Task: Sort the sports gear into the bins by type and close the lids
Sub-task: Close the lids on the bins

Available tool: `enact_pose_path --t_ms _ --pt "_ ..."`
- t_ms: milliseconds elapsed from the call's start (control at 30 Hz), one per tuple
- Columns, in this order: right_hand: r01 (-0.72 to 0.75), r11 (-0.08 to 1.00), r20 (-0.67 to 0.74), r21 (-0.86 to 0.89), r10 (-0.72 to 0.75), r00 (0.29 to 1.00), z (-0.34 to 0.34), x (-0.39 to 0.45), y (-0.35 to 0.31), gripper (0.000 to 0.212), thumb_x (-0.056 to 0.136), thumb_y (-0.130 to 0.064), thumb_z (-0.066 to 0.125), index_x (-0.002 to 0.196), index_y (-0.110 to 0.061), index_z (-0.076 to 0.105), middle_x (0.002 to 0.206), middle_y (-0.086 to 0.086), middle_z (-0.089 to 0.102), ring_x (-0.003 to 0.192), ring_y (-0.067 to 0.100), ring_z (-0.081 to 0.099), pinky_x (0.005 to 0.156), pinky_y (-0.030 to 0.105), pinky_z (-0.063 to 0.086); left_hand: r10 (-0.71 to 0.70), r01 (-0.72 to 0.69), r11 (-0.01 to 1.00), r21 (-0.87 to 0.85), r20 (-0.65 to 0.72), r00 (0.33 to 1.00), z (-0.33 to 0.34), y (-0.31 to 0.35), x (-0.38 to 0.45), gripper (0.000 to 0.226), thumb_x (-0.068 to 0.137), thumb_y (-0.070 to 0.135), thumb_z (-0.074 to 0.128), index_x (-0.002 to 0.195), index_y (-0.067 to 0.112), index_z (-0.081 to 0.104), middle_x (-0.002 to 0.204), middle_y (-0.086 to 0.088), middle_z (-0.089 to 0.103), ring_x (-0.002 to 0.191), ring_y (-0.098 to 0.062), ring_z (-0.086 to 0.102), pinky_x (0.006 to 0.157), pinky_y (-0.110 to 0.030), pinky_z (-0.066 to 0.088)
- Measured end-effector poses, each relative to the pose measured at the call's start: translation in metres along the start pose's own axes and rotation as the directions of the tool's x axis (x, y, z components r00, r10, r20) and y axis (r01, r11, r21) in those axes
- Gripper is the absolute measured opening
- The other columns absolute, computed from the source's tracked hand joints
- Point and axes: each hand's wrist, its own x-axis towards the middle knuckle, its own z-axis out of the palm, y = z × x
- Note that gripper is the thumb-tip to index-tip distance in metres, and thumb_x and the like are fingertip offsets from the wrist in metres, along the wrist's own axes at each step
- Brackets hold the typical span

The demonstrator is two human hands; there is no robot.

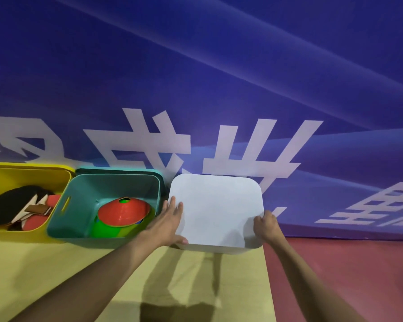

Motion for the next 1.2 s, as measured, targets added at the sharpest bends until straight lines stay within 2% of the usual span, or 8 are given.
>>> enact_pose_path --t_ms 100,200,333,467,633,800,933,1200 --pt "-0.009 1.0 -0.009 0.024 0.01 1.0 -0.006 0.016 -0.016 0.036 0.093 -0.018 0.043 0.124 0.0 0.048 0.125 0.022 0.052 0.108 0.04 0.054 0.091 0.048 0.048 -0.039 0.039 0.999 0.0 0.071 0.997 -0.001 0.003 0.004 0.128 0.08 0.057 0.078 0.161 0.012 -0.01 0.163 -0.018 -0.029 0.153 -0.047 0.008 0.122 -0.049 0.027" --pt "0.008 1.0 -0.015 0.028 -0.008 1.0 -0.012 0.029 -0.036 0.05 0.097 -0.022 0.048 0.145 -0.009 0.039 0.14 0.018 0.043 0.122 0.041 0.05 0.102 0.053 0.043 -0.035 0.033 0.999 0.027 0.084 0.996 -0.008 0.006 0.008 0.128 0.079 0.055 0.08 0.161 0.01 -0.007 0.163 -0.021 -0.029 0.148 -0.046 0.027 0.117 -0.046 0.036" --pt "0.108 0.994 -0.024 0.024 -0.108 0.994 -0.012 0.056 -0.044 0.062 0.096 -0.051 0.053 0.146 -0.018 0.04 0.144 0.012 0.045 0.128 0.042 0.05 0.107 0.056 0.043 -0.046 0.04 0.997 0.058 0.093 0.995 -0.01 0.005 0.012 0.127 0.079 0.056 0.079 0.161 0.01 -0.006 0.162 -0.024 -0.028 0.144 -0.047 0.034 0.115 -0.045 0.039" --pt "0.146 0.976 -0.088 0.161 -0.133 0.987 -0.014 0.067 -0.052 0.04 0.102 -0.04 0.052 0.135 -0.017 0.054 0.126 0.009 0.064 0.114 0.032 0.059 0.096 0.041 0.047 -0.039 0.033 0.997 0.073 0.091 0.995 -0.012 0.006 0.012 0.125 0.08 0.058 0.077 0.161 0.009 -0.005 0.163 -0.025 -0.025 0.143 -0.05 0.034 0.115 -0.046 0.036" --pt "0.157 0.956 -0.154 0.248 -0.121 0.981 -0.012 0.078 -0.049 0.028 0.103 -0.035 0.051 0.118 -0.014 0.064 0.105 0.006 0.067 0.099 0.028 0.059 0.083 0.031 0.041 -0.023 0.021 0.999 0.032 0.073 0.997 -0.013 0.001 0.012 0.126 0.075 0.06 0.08 0.161 0.011 0.002 0.165 -0.019 -0.024 0.142 -0.051 0.032 0.117 -0.047 0.033" --pt "0.187 0.971 -0.186 0.151 -0.158 0.97 -0.011 0.078 -0.044 0.028 0.105 -0.034 0.043 0.115 -0.018 0.064 0.103 0.01 0.07 0.097 0.032 0.06 0.078 0.035 0.04 -0.001 0.0 1.0 0.012 0.088 0.996 -0.007 0.001 0.01 0.132 0.072 0.063 0.081 0.161 0.013 -0.004 0.163 -0.015 -0.032 0.145 -0.051 0.021 0.119 -0.049 0.031" --pt "0.321 0.947 -0.111 0.026 -0.316 0.942 -0.02 0.079 -0.046 0.036 0.106 -0.037 0.044 0.129 -0.018 0.063 0.114 0.012 0.07 0.107 0.037 0.062 0.08 0.035 0.042 0.022 -0.025 0.999 0.022 0.097 0.995 -0.008 -0.002 0.009 0.139 0.069 0.061 0.084 0.16 0.015 -0.01 0.161 -0.012 -0.037 0.148 -0.053 0.014 0.119 -0.052 0.03" --pt "0.214 0.976 -0.034 -0.036 -0.215 0.976 -0.021 0.092 -0.053 0.03 0.107 -0.033 0.041 0.117 -0.014 0.062 0.11 0.017 0.069 0.099 0.037 0.059 0.077 0.035 0.038 0.052 -0.056 0.997 0.059 0.065 0.997 -0.009 0.003 0.004 0.124 0.075 0.054 0.081 0.161 0.022 -0.002 0.166 -0.015 -0.022 0.149 -0.056 0.003 0.115 -0.052 0.039"
